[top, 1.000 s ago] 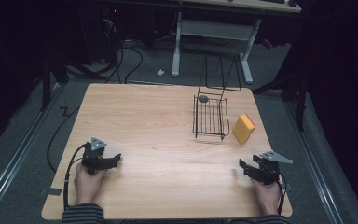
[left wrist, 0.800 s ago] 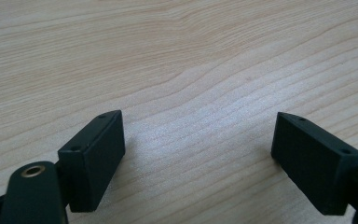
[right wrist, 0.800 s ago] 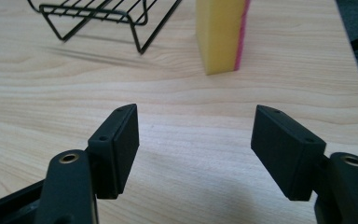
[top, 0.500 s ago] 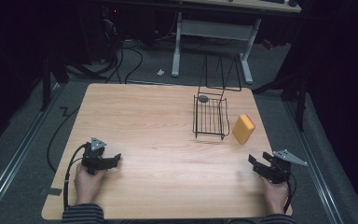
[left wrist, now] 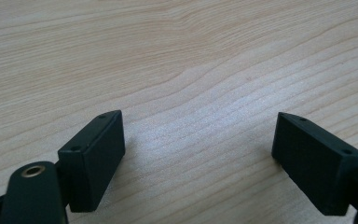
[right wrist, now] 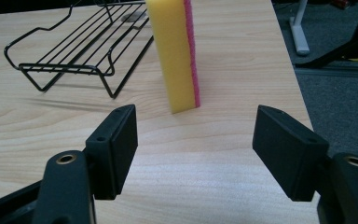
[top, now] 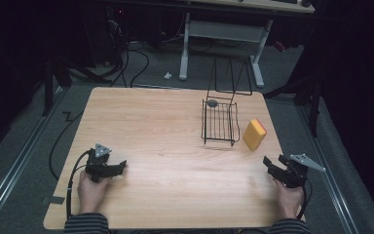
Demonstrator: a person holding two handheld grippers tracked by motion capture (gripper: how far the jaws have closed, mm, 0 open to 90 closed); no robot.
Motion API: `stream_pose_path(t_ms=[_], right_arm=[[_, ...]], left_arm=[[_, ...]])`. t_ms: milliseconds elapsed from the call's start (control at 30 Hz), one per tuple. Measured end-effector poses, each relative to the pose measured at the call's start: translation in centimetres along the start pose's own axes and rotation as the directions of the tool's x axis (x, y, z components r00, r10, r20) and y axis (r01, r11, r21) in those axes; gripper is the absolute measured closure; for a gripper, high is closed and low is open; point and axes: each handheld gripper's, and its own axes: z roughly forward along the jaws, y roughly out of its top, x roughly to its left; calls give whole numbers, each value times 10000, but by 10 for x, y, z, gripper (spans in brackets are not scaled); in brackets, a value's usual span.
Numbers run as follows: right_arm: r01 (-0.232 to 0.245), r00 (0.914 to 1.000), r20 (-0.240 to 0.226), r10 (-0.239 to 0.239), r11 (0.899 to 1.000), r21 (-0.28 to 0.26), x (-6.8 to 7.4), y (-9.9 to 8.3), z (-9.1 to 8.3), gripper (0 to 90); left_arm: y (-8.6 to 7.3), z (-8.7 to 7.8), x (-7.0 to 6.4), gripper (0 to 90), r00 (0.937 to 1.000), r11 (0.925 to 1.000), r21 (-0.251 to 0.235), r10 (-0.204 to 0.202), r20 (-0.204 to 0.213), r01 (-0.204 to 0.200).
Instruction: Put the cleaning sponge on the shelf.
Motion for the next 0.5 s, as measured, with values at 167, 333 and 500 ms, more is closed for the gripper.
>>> stream_pose_path(t_ms=[167, 333, 500], right_arm=[[5, 10000, -30, -5, 9999, -100, -1, 0, 6, 301], [73, 9998, -199, -76, 9998, -160, 1, 0, 13, 284], [163, 9996, -210, -168, 9996, -212, 1, 0, 20, 249]], left_arm=[[0, 0, 0, 177, 10000, 10000, 3, 2, -2, -2], [0, 0, 0, 177, 10000, 10000, 0, 3, -4, -3], [0, 0, 0, 177, 10000, 10000, 2, 1, -3, -1]])
